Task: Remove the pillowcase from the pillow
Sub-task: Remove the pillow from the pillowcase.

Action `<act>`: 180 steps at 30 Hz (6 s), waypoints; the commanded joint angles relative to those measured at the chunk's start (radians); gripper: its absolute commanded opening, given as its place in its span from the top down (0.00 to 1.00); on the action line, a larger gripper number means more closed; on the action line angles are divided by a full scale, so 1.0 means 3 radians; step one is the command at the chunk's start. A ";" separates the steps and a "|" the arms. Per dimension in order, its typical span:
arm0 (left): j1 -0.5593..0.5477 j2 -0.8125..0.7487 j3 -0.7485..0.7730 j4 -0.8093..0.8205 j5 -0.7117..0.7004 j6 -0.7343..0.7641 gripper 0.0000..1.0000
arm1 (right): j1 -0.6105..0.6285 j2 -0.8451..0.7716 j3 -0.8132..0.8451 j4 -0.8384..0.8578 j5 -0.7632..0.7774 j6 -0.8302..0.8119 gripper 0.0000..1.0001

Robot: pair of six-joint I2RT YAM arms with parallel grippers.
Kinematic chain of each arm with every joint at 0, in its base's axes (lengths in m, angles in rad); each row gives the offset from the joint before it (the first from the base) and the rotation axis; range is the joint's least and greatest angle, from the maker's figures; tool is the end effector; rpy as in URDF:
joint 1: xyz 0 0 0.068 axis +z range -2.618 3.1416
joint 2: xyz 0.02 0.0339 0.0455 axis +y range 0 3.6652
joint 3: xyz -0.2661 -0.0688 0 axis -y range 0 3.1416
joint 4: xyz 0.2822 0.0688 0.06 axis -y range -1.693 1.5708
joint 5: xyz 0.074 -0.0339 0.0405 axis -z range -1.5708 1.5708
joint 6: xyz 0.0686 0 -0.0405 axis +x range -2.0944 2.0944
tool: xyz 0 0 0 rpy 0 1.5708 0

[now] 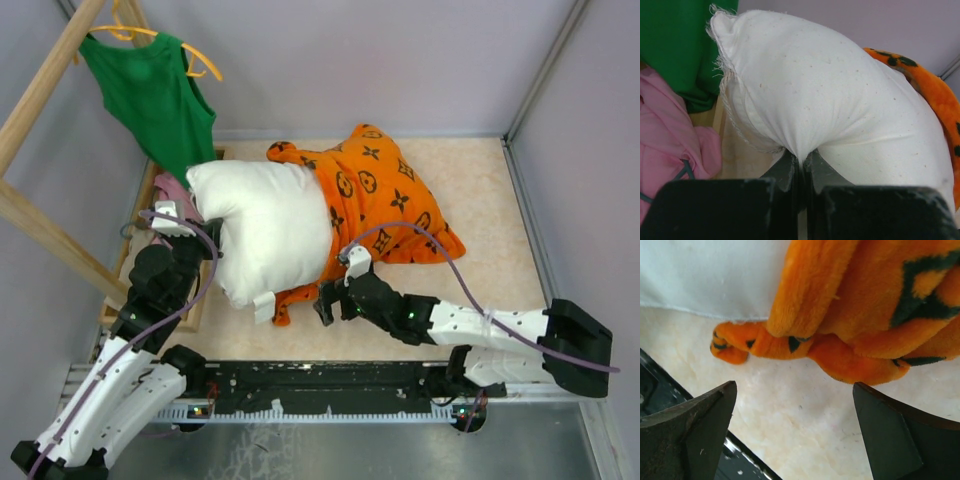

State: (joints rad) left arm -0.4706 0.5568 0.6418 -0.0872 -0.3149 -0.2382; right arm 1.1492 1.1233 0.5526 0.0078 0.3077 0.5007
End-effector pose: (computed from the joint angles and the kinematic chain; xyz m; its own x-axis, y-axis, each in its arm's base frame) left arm 0.1963 -0.0760 0.3376 -0.0385 -0.2321 -0.9719 0.1502 0.9602 -0.2353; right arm 0.1387 0.2585 0.1771 -0.5587 -0.1277 -0.8195 -0.5661 0.7809 0.2642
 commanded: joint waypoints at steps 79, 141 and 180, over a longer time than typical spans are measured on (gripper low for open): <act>0.0008 -0.0251 0.0159 0.0082 -0.0748 -0.0152 1.00 | -0.2255 0.1708 0.2390 0.0751 -0.1016 -0.0542 0.06; 0.0003 -0.0100 0.0187 -0.0051 -0.1437 -0.0355 1.00 | -0.1787 0.0128 0.0414 -0.0314 0.0511 0.0418 0.37; 0.0004 -0.0198 0.0270 -0.0311 -0.1581 -0.0701 1.00 | -0.2031 -0.1678 -0.0662 -0.0244 0.0315 0.0696 0.07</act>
State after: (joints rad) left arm -0.4778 0.5182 0.6914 -0.2722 -0.7193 -0.4549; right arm 0.5282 0.6575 0.4301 -0.1471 0.4538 0.7002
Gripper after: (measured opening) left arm 0.041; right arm 0.944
